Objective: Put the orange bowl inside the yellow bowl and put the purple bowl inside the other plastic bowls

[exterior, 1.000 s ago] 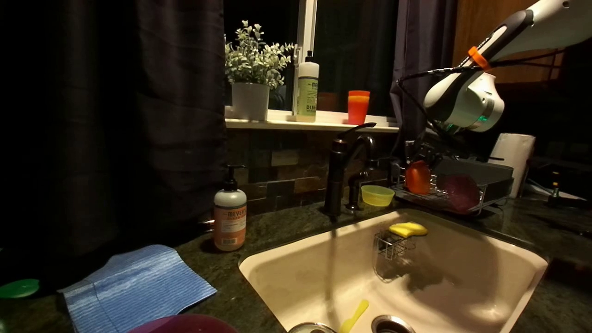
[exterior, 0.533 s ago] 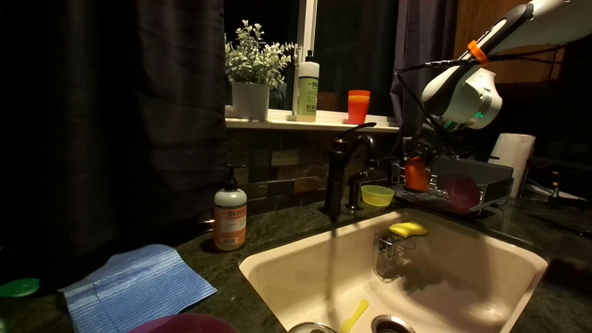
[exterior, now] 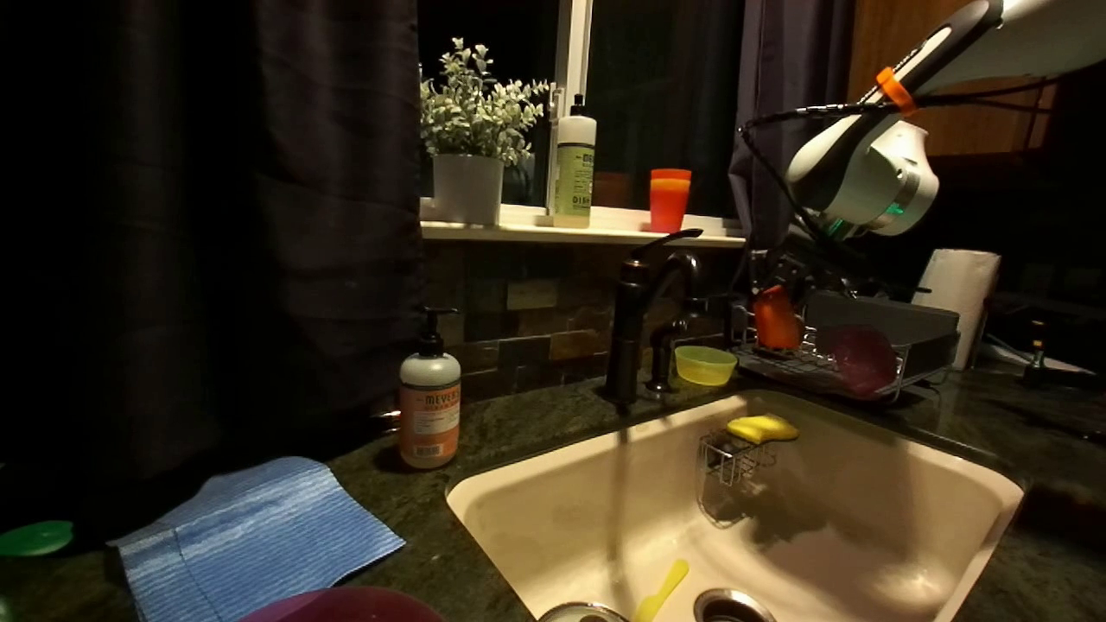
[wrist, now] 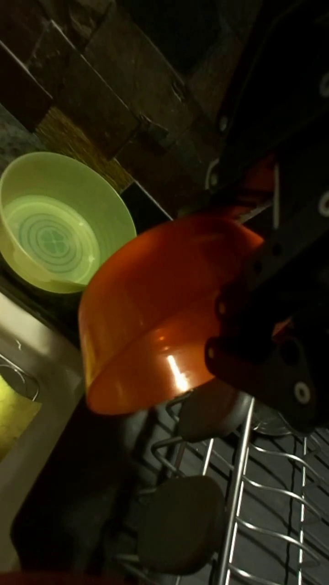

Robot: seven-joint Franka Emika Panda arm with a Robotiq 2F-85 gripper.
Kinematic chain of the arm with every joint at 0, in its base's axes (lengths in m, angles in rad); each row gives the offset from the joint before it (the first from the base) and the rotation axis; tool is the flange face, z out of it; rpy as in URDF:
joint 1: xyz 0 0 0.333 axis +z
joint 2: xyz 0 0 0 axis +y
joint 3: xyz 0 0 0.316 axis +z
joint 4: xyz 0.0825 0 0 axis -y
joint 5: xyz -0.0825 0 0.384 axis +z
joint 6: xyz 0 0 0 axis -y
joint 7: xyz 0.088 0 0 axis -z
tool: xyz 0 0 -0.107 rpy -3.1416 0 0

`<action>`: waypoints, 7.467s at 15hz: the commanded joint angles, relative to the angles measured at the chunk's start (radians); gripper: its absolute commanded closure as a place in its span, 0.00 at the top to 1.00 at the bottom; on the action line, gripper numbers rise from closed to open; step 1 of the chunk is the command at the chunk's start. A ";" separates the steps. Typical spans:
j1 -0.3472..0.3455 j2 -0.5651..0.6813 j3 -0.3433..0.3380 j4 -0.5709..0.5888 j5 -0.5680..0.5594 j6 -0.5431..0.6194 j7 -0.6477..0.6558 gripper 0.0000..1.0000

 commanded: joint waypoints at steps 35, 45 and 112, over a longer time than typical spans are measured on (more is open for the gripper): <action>0.046 -0.010 0.026 -0.076 -0.853 0.039 -0.351 0.02; 0.031 0.104 0.009 -0.067 -0.977 0.232 -0.408 0.02; 0.072 -0.171 -0.010 0.006 -1.175 -0.603 0.423 1.00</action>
